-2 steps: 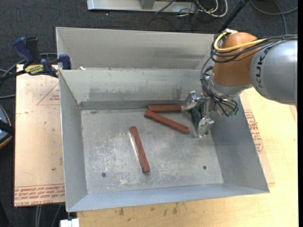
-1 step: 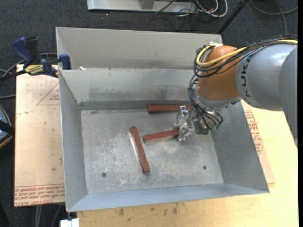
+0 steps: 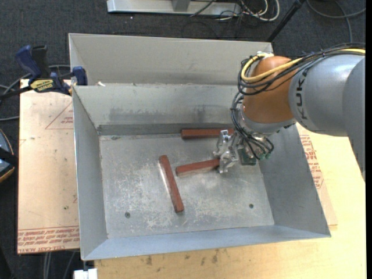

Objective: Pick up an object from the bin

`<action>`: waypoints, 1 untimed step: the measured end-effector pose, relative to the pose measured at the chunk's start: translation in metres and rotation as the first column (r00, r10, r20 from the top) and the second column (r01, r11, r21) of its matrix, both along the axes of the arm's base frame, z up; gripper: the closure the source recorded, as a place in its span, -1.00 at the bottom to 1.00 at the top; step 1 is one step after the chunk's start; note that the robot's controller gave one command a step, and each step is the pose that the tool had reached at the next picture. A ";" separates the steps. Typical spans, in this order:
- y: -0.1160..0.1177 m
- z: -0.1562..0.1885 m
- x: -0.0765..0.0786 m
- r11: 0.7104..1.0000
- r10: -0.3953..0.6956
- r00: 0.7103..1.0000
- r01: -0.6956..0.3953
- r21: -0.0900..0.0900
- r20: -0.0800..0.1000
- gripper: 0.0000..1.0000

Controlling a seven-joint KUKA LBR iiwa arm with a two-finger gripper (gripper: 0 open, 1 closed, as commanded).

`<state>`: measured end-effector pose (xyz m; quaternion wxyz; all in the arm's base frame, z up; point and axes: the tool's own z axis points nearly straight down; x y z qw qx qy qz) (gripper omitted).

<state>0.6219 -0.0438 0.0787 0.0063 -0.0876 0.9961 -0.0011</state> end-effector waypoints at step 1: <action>-0.007 0.146 0.011 0.998 0.056 0.998 -0.056 0.001 -0.007 1.00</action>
Offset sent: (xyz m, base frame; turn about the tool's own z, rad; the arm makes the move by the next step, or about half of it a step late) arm 0.0000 0.0000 0.0000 0.0000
